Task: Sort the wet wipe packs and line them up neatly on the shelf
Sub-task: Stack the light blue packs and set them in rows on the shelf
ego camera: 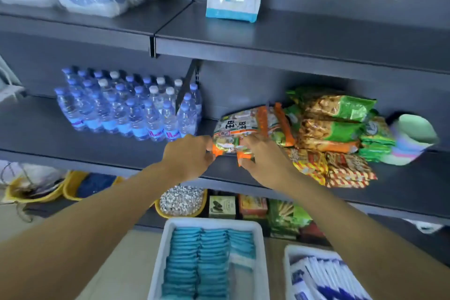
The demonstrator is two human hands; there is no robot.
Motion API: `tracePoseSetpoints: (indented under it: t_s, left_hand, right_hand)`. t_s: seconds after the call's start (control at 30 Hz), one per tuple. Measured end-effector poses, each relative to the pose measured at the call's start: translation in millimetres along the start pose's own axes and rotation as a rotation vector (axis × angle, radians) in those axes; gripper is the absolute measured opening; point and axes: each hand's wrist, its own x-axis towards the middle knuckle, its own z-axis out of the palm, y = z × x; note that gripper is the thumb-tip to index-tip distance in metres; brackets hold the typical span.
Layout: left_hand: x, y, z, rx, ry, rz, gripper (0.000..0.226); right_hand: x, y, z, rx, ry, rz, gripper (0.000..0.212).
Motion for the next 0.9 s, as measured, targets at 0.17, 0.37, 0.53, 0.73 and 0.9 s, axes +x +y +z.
tracePoseSetpoints:
  t_s: [0.17,0.37,0.53,0.73,0.9]
  left_hand:
    - [-16,-18,93,0.025,-0.177,0.06,0.027]
    - [-32,-43,205,-0.024,-0.382,0.04,0.032]
    - [-33,-57,291,-0.034,-0.465,0.013,0.031]
    - [-16,-60,402,-0.052,-0.502,0.002,0.035]
    - [6,-58,475,-0.01,-0.432,0.03,0.04]
  right_hand:
    - [-39,25,84,0.01,-0.21,0.158,0.039]
    - [-75,61,190,0.017,-0.391,0.293,0.036]
    - [-93,103,273,0.027,-0.489,0.348,0.042]
    - [-99,160,387,0.048,-0.522,0.413,0.047]
    - [-93,201,460,0.015,-0.495,0.367,0.041]
